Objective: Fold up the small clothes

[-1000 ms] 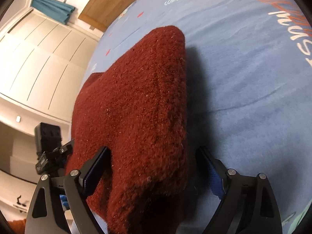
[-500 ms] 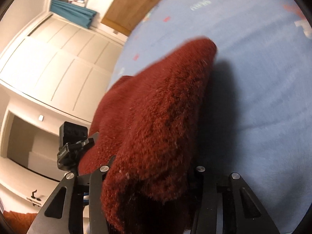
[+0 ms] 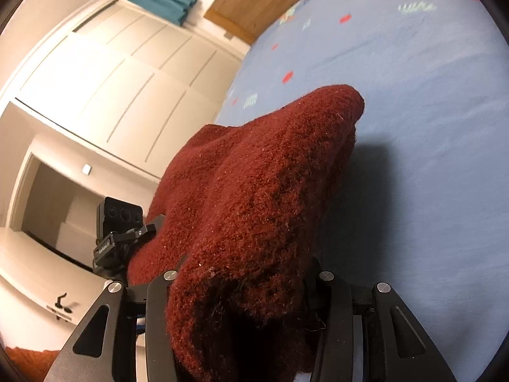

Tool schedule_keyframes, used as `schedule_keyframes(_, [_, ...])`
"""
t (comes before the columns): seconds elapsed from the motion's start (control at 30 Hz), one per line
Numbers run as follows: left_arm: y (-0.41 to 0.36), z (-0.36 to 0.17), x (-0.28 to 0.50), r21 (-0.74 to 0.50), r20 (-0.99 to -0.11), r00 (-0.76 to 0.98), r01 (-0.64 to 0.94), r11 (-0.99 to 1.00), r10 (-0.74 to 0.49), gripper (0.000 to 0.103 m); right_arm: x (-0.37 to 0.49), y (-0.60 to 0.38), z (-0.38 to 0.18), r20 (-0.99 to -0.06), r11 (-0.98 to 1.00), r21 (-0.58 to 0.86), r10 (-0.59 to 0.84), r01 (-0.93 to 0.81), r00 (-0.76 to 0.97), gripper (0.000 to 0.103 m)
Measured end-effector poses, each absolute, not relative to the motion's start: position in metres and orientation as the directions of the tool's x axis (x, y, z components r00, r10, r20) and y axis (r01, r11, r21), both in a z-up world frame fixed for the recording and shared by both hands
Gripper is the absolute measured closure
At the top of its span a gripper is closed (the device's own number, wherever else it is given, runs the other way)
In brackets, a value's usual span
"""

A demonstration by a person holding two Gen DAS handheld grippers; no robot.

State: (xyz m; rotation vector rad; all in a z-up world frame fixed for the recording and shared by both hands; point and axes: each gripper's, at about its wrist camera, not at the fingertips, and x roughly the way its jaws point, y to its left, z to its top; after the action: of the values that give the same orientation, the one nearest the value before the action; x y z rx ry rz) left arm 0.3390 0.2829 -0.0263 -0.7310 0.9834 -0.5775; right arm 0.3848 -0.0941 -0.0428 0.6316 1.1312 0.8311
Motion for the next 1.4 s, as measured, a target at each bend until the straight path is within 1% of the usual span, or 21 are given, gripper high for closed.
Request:
schedule_keyframes(0.07, [0.287, -0.045, 0.336, -0.750, -0.576, 0.420, 0.070, 0.658, -0.701, 0.051, 0.383, -0.085, -0.056, -0.540, 0.565, 0.792, 0.825, -0.232, 0.169, 0.058])
schedule_keyframes(0.13, [0.289, -0.060, 0.333, -0.720, -0.624, 0.394, 0.043, 0.692, -0.674, 0.048, 0.381, -0.082, -0.069, -0.568, 0.587, 0.781, 0.810, -0.214, 0.148, 0.057])
schedule_keyframes(0.17, [0.286, -0.065, 0.331, -0.705, -0.643, 0.387, 0.040, 0.709, -0.661, 0.044, 0.379, -0.082, -0.074, -0.586, 0.602, 0.772, 0.799, -0.206, 0.138, 0.057])
schedule_keyframes(0.2, [0.286, -0.066, 0.329, -0.703, -0.644, 0.388, 0.039, 0.710, -0.659, 0.041, 0.377, -0.083, -0.079, -0.604, 0.617, 0.761, 0.787, -0.202, 0.128, 0.056])
schedule_keyframes(0.27, [0.290, -0.063, 0.321, -0.698, -0.645, 0.396, 0.044, 0.715, -0.654, 0.039, 0.373, -0.089, -0.083, -0.629, 0.640, 0.742, 0.767, -0.199, 0.122, 0.053])
schedule_keyframes(0.3, [0.291, -0.060, 0.316, -0.687, -0.652, 0.399, 0.052, 0.725, -0.645, 0.039, 0.371, -0.092, -0.082, -0.634, 0.645, 0.738, 0.763, -0.200, 0.125, 0.051])
schedule_keyframes(0.37, [0.283, -0.049, 0.308, -0.646, -0.673, 0.410, 0.079, 0.759, -0.616, 0.039, 0.372, -0.102, -0.076, -0.638, 0.650, 0.732, 0.759, -0.203, 0.132, 0.051])
schedule_keyframes(0.47, [0.276, -0.045, 0.284, -0.587, -0.706, 0.417, 0.107, 0.802, -0.572, 0.039, 0.365, -0.109, -0.073, -0.669, 0.681, 0.698, 0.730, -0.221, 0.137, 0.051])
schedule_keyframes(0.5, [0.272, -0.047, 0.277, -0.571, -0.718, 0.415, 0.109, 0.814, -0.559, 0.037, 0.361, -0.113, -0.074, -0.682, 0.693, 0.687, 0.719, -0.217, 0.136, 0.049])
schedule_keyframes(0.53, [0.265, -0.050, 0.273, -0.556, -0.730, 0.411, 0.104, 0.824, -0.545, 0.036, 0.358, -0.118, -0.078, -0.700, 0.711, 0.672, 0.701, -0.209, 0.135, 0.045])
schedule_keyframes(0.57, [0.253, -0.050, 0.270, -0.544, -0.740, 0.413, 0.097, 0.833, -0.531, 0.032, 0.355, -0.122, -0.082, -0.714, 0.725, 0.660, 0.687, -0.197, 0.133, 0.044])
schedule_keyframes(0.67, [0.246, -0.048, 0.256, -0.497, -0.761, 0.437, 0.085, 0.864, -0.480, 0.031, 0.349, -0.127, -0.087, -0.722, 0.737, 0.658, 0.676, -0.156, 0.149, 0.044])
schedule_keyframes(0.83, [0.225, -0.042, 0.247, -0.416, -0.792, 0.468, 0.053, 0.908, -0.391, 0.031, 0.358, -0.113, -0.073, -0.778, 0.801, 0.579, 0.599, -0.153, 0.190, 0.044])
schedule_keyframes(1.03, [0.222, -0.054, 0.222, -0.419, -0.796, 0.489, -0.018, 0.908, -0.358, 0.031, 0.355, -0.096, -0.065, -0.821, 0.856, 0.507, 0.515, -0.101, 0.248, 0.042])
schedule_keyframes(1.07, [0.220, -0.055, 0.223, -0.419, -0.799, 0.488, -0.031, 0.908, -0.352, 0.030, 0.352, -0.095, -0.065, -0.825, 0.862, 0.497, 0.504, -0.094, 0.256, 0.042])
schedule_keyframes(1.13, [0.224, -0.058, 0.224, -0.424, -0.807, 0.482, -0.073, 0.903, -0.340, 0.024, 0.351, -0.087, -0.065, -0.840, 0.878, 0.472, 0.475, -0.081, 0.264, 0.042])
schedule_keyframes(1.2, [0.227, -0.059, 0.226, -0.447, -0.814, 0.467, -0.127, 0.886, -0.344, 0.023, 0.348, -0.086, -0.065, -0.856, 0.895, 0.441, 0.441, -0.064, 0.269, 0.042])
schedule_keyframes(1.27, [0.226, -0.053, 0.227, -0.445, -0.821, 0.469, -0.168, 0.880, -0.326, 0.023, 0.344, -0.086, -0.066, -0.869, 0.906, 0.422, 0.414, -0.033, 0.272, 0.041])
schedule_keyframes(1.4, [0.218, -0.031, 0.224, -0.418, -0.821, 0.498, -0.190, 0.889, -0.279, 0.023, 0.331, -0.098, -0.057, -0.875, 0.904, 0.425, 0.394, 0.055, 0.283, 0.040])
